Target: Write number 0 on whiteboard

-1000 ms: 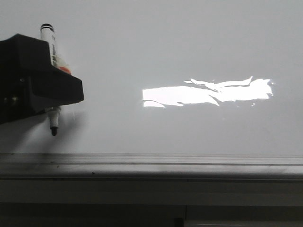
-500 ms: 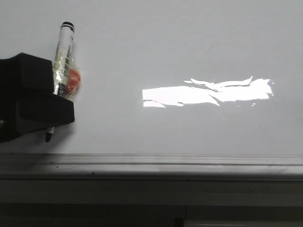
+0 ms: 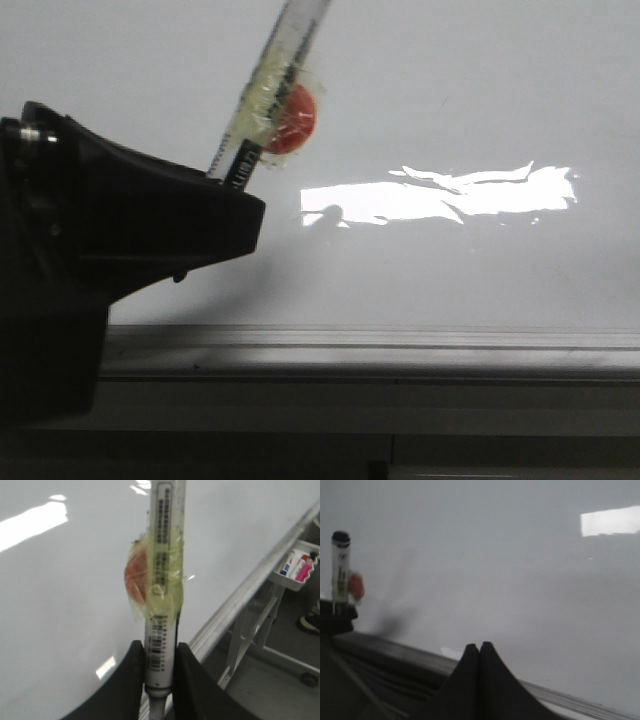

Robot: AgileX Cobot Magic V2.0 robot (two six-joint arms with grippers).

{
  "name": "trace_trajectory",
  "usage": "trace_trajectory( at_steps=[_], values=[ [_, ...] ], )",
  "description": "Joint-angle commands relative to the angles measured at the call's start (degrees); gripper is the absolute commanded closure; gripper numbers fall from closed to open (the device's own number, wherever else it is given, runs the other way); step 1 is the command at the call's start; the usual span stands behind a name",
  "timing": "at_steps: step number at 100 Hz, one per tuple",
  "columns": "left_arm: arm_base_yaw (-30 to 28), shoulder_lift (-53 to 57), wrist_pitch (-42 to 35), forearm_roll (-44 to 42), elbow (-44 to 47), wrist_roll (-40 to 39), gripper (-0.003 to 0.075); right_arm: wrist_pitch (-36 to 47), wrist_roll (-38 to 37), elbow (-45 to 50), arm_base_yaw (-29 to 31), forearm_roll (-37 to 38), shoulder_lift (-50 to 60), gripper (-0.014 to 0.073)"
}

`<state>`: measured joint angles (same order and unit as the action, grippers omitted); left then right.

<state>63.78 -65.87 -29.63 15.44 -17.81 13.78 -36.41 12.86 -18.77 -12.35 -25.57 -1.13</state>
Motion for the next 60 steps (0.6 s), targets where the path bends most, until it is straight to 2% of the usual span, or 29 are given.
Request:
trace_trajectory(
  at_steps=[1,8,17,23,31,43,60],
  values=[
    [0.14,0.63,-4.63,-4.25,-1.30,2.70,0.0740,1.60,7.06,-2.99,-3.32,-2.22,-3.00,0.0624],
    [0.14,0.99,-4.76,-4.25,-1.40,4.48,0.0740,-0.23,10.66,-4.99,-6.00,-2.22,-5.44,0.0560],
    [0.14,1.86,-4.86,-4.30,-1.40,8.99,0.0740,-0.02,13.27,-7.72,-8.58,-2.22,-8.76,0.0425],
    [0.14,2.90,-4.86,-5.54,-1.40,14.04,0.0740,1.07,14.47,-9.33,-9.71,-2.22,-11.00,0.0298],
    [0.14,4.64,-4.86,-6.27,-1.40,21.98,0.0739,1.69,17.11,-11.09,-10.98,-2.22,-14.03,0.0202],
    [0.14,6.59,-4.39,-6.27,-1.40,27.96,0.0739,1.32,18.03,-13.42,-13.84,-3.98,-17.77,0.0197],
    [0.14,6.94,-3.00,-6.27,-1.51,28.90,0.0739,0.95,30.85,-16.82,-18.72,-9.48,-23.71,0.0203]
  ],
)
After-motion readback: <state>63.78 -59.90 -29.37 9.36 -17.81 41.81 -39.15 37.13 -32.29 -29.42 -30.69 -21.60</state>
